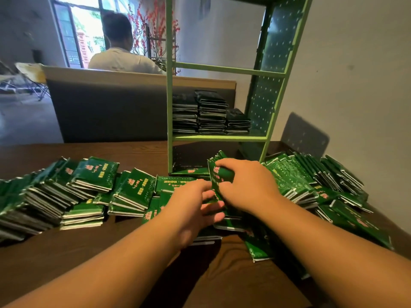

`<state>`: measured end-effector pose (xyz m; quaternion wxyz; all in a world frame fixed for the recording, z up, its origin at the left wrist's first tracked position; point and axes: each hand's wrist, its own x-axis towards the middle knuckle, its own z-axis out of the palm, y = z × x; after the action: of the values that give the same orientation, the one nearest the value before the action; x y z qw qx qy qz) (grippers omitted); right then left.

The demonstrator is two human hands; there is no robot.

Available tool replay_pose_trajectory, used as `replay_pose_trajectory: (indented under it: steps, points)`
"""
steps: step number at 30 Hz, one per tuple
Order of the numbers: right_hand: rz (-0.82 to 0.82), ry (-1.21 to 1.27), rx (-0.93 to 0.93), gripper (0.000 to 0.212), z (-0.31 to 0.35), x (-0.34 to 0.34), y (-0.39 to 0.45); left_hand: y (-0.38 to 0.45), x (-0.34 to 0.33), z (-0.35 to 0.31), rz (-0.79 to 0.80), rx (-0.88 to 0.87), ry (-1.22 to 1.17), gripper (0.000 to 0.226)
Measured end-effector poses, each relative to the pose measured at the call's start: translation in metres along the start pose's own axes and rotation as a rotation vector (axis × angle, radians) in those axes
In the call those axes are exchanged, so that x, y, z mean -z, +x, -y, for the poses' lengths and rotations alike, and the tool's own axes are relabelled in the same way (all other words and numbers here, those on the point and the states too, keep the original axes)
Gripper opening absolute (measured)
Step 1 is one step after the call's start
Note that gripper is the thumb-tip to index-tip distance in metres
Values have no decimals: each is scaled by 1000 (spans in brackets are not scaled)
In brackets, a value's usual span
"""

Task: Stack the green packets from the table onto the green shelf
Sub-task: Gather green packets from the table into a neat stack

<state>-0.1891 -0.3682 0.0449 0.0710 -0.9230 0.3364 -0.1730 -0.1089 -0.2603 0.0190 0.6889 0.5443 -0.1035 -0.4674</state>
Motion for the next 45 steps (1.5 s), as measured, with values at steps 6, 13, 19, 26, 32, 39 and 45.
replay_pose_trajectory:
  steps: [6, 13, 19, 26, 32, 39, 45]
  points:
    - [-57, 252, 77, 57, 15, -5, -11, -2, 1, -3, 49, 21, -106, 18]
    - [-102, 560, 246, 61, 42, -10, -18, -2, 25, -15, 10, -200, -154, 37]
    - [-160, 984, 204, 40, 81, -27, -12, -9, 64, -34, 76, -279, -236, 42]
    - [94, 1279, -105, 84, 118, -64, 11, -13, 120, -49, 96, -415, -200, 54]
    - [337, 1569, -150, 61, 145, -93, 14, -10, 159, -52, 70, -321, -209, 59]
    - [333, 1660, -247, 69, 134, -97, 16, -5, 188, -42, 50, -370, -86, 58]
    - [398, 1932, -247, 52, 122, -93, 12, -5, 191, -46, 68, -453, -52, 30]
